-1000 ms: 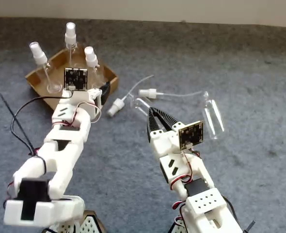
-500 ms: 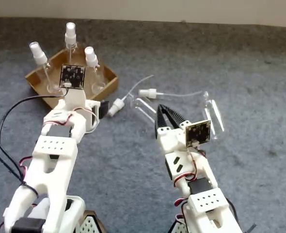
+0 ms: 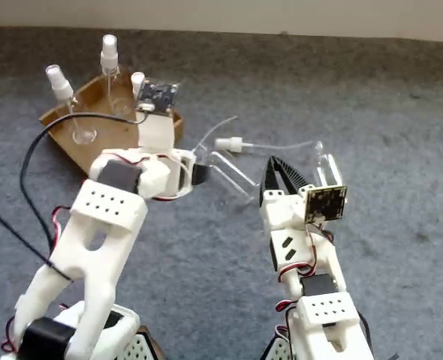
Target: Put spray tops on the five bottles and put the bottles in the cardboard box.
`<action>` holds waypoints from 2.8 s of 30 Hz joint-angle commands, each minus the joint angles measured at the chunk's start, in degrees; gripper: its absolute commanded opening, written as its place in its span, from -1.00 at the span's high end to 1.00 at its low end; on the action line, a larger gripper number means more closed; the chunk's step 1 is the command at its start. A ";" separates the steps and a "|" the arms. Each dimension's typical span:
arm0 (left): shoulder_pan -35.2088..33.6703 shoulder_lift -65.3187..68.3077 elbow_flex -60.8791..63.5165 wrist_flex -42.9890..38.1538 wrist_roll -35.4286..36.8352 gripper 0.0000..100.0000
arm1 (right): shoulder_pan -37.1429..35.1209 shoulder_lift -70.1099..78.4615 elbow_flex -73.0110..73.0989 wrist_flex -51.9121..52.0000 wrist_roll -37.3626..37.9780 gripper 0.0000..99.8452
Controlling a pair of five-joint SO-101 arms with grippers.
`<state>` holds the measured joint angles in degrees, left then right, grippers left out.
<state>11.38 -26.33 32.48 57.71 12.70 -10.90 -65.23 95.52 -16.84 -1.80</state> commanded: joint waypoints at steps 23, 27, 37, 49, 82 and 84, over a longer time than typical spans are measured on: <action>6.81 43.82 -42.51 14.59 41.05 0.47 | 2.24 -0.57 7.43 0.22 0.18 0.99; 8.66 45.58 -42.59 14.59 46.07 0.46 | 2.24 -0.57 7.43 0.22 0.18 0.99; 9.01 46.20 -42.95 8.70 51.78 0.46 | 1.01 -0.31 7.43 0.31 0.53 0.99; 6.90 55.16 -46.11 6.07 52.22 0.47 | 1.01 -0.31 7.43 0.31 0.53 0.99; 6.37 53.58 -59.91 37.10 33.32 0.87 | 1.01 -0.31 7.43 0.31 0.53 0.99; 6.37 53.14 -61.76 39.74 25.23 0.87 | 1.01 -0.31 7.43 0.31 0.53 0.99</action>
<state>18.59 31.60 -22.55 90.68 52.26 -9.41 -65.23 95.52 -16.84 -1.80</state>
